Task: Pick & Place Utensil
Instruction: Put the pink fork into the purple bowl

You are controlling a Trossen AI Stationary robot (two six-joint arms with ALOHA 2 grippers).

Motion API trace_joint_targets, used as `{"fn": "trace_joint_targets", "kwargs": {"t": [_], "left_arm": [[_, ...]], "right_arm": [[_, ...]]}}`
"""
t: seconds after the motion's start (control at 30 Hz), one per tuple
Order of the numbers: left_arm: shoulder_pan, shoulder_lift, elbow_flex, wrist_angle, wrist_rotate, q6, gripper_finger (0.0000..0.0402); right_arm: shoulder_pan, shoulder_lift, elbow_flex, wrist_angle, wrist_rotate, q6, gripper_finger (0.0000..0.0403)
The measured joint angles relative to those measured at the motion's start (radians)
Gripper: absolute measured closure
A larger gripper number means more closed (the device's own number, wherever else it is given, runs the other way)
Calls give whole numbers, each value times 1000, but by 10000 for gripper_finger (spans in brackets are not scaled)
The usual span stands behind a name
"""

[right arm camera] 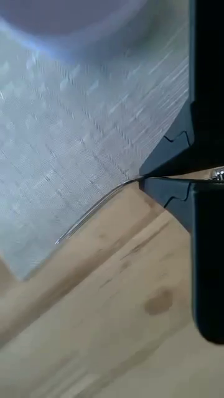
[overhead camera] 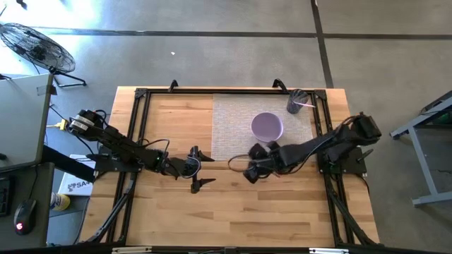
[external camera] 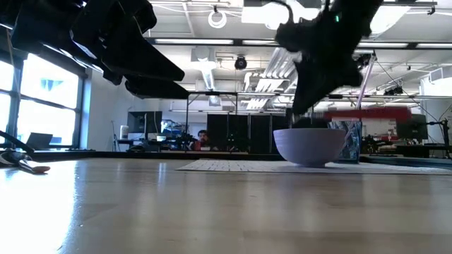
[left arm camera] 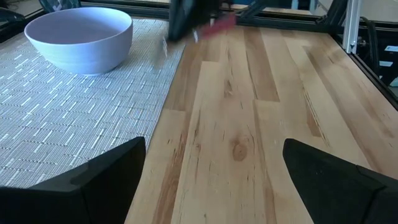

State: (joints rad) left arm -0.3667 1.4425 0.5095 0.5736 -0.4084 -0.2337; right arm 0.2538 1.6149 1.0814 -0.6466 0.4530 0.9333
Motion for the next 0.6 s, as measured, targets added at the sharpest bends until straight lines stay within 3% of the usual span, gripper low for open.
{"fn": "trace_joint_targets", "kwargs": {"t": [0.17, 0.3, 0.43, 0.6], "left_arm": [[0, 0, 0, 0, 0, 0, 25], [0, 0, 0, -1, 0, 0, 25], [0, 0, 0, 0, 0, 0, 25], [0, 0, 0, 0, 0, 0, 25]], "right_arm": [[-64, -107, 100, -247, 39, 66, 401], [-183, -192, 94, -339, -70, 111, 401], [-342, -258, 23, -312, -227, 103, 401], [-508, -276, -80, -161, -318, 20, 401]]}}
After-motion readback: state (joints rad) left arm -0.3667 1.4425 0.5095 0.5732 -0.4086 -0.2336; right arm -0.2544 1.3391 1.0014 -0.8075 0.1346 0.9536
